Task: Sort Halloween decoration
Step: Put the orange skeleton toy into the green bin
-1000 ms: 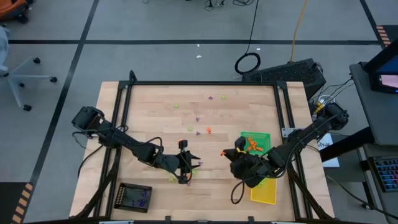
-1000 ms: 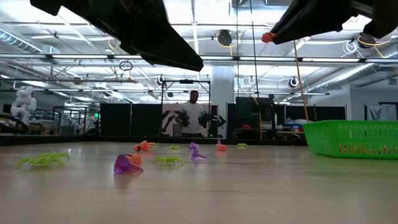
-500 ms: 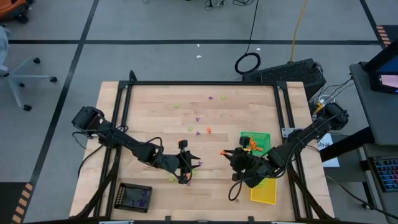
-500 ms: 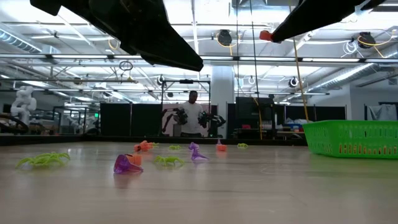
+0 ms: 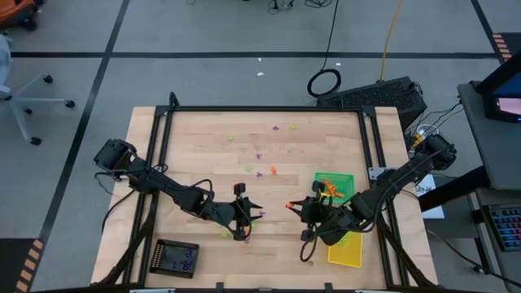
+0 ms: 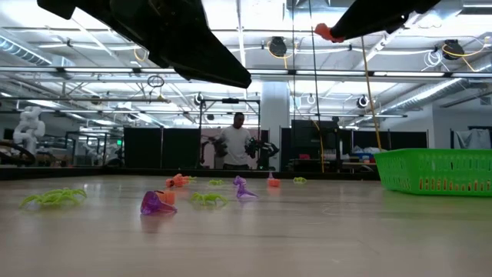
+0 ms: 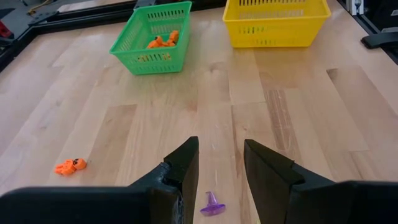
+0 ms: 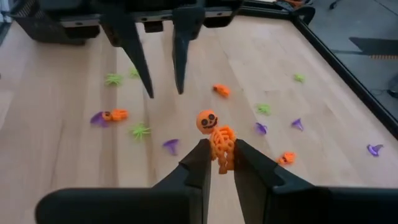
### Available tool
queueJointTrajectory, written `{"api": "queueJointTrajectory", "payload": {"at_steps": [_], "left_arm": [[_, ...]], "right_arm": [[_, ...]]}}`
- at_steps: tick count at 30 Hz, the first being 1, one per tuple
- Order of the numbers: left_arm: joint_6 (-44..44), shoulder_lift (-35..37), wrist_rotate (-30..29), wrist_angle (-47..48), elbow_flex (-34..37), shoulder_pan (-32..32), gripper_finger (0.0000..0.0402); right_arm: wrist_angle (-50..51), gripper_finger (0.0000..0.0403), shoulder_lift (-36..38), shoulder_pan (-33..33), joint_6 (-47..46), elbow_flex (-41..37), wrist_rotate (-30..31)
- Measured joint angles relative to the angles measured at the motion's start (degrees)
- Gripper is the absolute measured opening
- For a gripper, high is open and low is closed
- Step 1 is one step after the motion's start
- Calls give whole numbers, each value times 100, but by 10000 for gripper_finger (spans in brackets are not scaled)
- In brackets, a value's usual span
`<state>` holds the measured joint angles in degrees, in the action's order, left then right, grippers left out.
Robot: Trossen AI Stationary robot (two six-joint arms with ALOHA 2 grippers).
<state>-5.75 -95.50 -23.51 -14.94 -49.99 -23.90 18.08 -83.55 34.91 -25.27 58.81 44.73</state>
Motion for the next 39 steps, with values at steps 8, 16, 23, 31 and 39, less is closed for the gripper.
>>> {"api": "queueJointTrajectory", "payload": {"at_steps": [8,16,23,31,39], "left_arm": [[1,0,2,-2,0,0,128],[1,2,2,0,0,-2,128],[1,2,2,0,0,0,128],[1,2,2,0,0,0,128],[1,2,2,0,0,-2,128]], "right_arm": [[37,45,0,-1,657,0,-2],[441,45,0,-40,1065,0,-2],[1797,45,26,-316,-263,0,-134],[3630,45,26,-635,-1850,0,-457],[4559,45,26,-692,-2845,0,-452]]}}
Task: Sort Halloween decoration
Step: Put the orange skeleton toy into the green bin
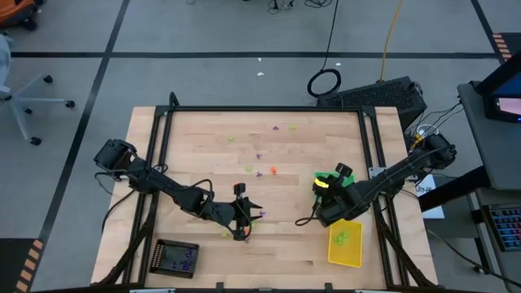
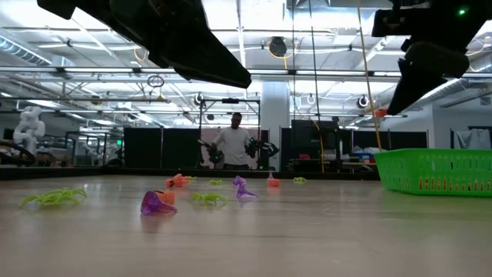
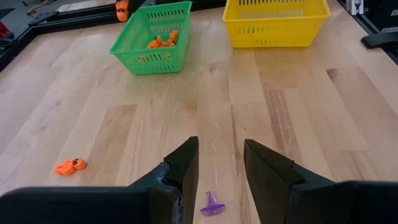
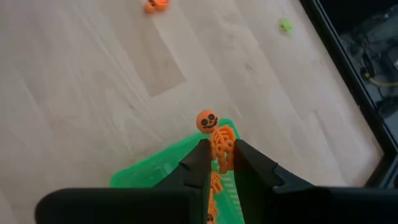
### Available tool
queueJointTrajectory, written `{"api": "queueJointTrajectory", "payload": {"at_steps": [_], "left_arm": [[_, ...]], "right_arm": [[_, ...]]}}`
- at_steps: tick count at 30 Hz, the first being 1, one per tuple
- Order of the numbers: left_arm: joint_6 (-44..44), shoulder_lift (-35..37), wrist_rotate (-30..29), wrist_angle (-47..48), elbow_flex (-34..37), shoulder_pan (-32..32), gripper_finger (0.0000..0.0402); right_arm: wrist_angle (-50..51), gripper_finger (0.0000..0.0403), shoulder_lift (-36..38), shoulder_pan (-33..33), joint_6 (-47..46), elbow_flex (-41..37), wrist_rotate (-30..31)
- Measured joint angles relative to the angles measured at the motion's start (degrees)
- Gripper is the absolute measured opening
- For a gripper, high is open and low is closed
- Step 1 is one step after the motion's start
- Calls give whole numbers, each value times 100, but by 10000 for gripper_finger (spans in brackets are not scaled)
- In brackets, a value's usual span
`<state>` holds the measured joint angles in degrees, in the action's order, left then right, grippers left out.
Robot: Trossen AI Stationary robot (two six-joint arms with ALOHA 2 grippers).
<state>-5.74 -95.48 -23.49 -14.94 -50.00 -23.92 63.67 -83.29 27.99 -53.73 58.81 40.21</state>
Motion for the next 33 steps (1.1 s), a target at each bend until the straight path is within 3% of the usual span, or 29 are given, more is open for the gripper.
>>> {"api": "queueJointTrajectory", "payload": {"at_steps": [5,14,22,33], "left_arm": [[0,0,0,0,0,1,128],[-2,0,0,0,2,2,128],[1,0,0,0,0,0,128],[7,0,2,0,0,56,128]], "right_arm": [[175,45,0,-32,-349,-55,-20],[183,45,0,-294,-414,-636,-749],[59,45,0,-372,-382,-793,-847],[-611,45,0,-353,-112,-793,-1462]]}}
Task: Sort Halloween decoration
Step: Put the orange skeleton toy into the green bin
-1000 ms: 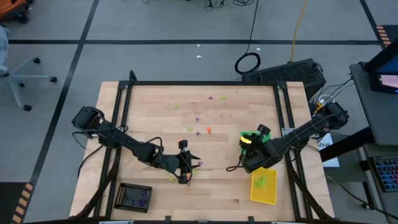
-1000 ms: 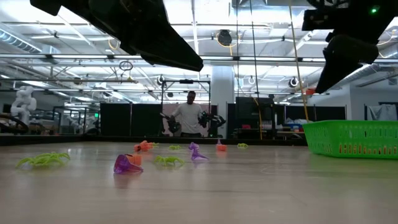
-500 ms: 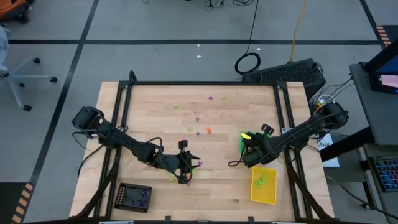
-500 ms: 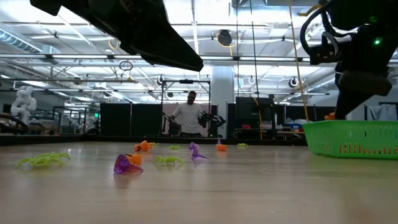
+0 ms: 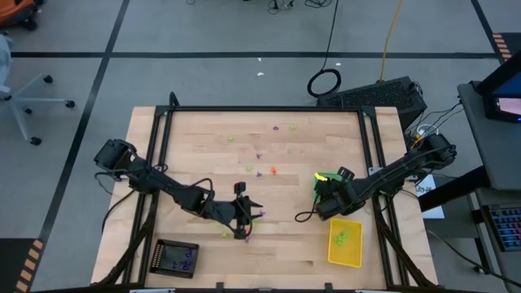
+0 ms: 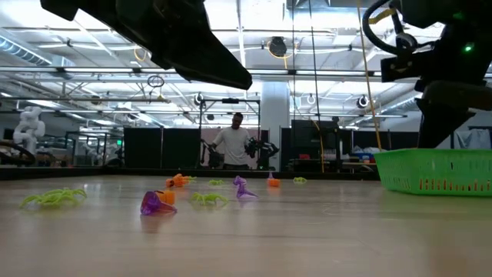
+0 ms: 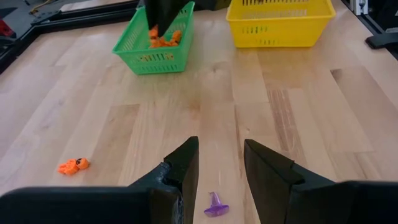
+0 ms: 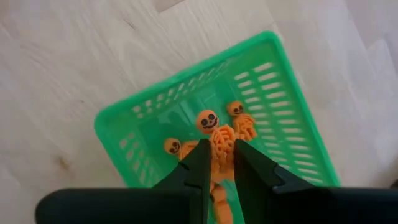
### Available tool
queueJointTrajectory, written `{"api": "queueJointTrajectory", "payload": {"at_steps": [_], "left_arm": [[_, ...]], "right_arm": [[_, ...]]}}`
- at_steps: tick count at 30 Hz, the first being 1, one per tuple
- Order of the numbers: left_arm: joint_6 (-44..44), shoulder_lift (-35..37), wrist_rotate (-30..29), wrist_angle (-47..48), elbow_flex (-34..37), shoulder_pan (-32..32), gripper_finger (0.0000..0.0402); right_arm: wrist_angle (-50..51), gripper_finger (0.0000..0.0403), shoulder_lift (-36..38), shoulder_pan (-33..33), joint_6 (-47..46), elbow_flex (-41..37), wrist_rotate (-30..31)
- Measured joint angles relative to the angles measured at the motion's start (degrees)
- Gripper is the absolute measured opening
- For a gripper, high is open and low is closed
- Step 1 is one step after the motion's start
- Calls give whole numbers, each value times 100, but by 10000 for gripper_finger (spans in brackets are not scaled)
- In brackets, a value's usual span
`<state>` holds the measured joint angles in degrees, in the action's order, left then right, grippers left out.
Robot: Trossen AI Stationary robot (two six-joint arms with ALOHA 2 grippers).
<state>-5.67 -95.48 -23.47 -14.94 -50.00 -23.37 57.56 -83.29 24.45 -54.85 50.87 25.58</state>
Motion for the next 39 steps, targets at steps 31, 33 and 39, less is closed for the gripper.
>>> {"api": "queueJointTrajectory", "payload": {"at_steps": [31,33,39], "left_arm": [[9,0,-2,0,0,53,128],[9,0,0,0,0,54,128],[9,0,-2,2,0,52,128]], "right_arm": [[9,122,2,27,-293,4,31],[17,118,2,88,-152,145,236],[-12,108,2,360,193,608,857]]}}
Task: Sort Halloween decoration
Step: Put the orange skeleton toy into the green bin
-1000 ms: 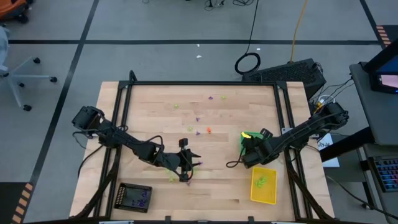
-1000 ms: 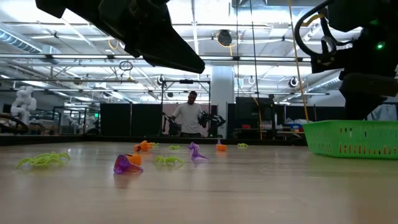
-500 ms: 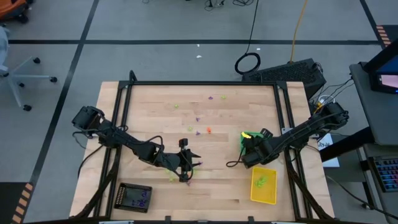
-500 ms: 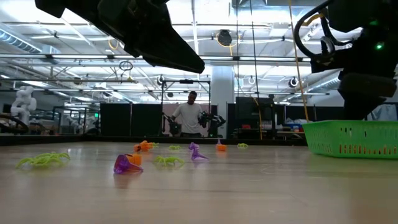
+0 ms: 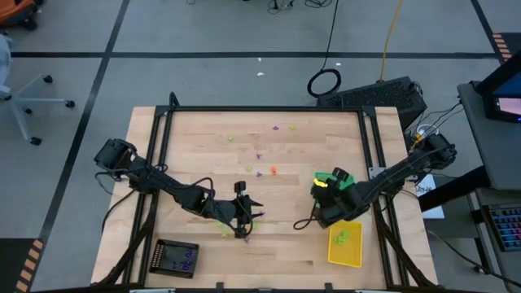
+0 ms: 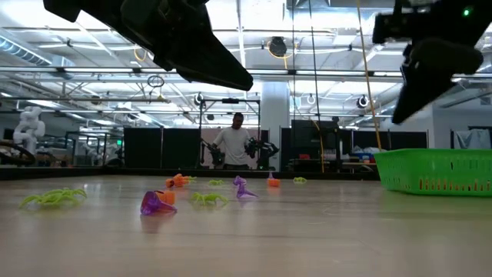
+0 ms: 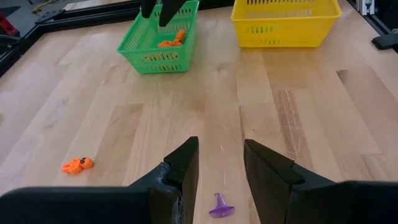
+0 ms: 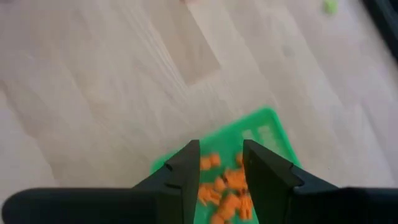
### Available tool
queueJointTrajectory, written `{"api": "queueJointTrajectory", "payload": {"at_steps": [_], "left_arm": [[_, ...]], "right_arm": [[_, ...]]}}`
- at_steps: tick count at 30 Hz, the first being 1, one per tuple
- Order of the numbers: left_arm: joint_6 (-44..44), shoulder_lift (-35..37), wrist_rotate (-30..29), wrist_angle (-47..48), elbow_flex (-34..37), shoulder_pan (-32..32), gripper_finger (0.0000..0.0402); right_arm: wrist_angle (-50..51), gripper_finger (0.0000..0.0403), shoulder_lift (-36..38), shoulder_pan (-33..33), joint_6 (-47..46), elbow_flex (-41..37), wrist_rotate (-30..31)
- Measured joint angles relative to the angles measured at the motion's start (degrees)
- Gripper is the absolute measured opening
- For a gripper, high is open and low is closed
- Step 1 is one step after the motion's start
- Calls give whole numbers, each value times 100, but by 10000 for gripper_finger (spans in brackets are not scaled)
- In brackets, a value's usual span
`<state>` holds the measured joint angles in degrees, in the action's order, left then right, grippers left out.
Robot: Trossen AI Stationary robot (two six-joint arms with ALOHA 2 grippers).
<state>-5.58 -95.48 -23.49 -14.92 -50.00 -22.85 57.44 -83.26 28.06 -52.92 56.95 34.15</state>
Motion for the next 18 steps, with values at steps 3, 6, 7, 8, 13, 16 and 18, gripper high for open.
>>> {"api": "queueJointTrajectory", "payload": {"at_steps": [3,6,7,8,13,16,18], "left_arm": [[0,0,-14,0,1,2,128],[0,0,-97,0,0,2,128],[0,0,-139,0,0,2,128],[0,0,-177,2,0,2,128],[-2,0,-236,76,0,2,128],[-13,0,-342,182,0,0,128],[-152,0,-551,280,0,0,128]], "right_arm": [[-155,105,0,128,241,115,216],[-455,105,0,185,667,129,403],[-545,105,0,197,816,129,467],[-640,105,0,204,965,129,501],[-1025,105,0,196,1473,129,504],[-1127,105,0,196,1639,129,503],[-1180,105,0,196,1734,129,505]]}}
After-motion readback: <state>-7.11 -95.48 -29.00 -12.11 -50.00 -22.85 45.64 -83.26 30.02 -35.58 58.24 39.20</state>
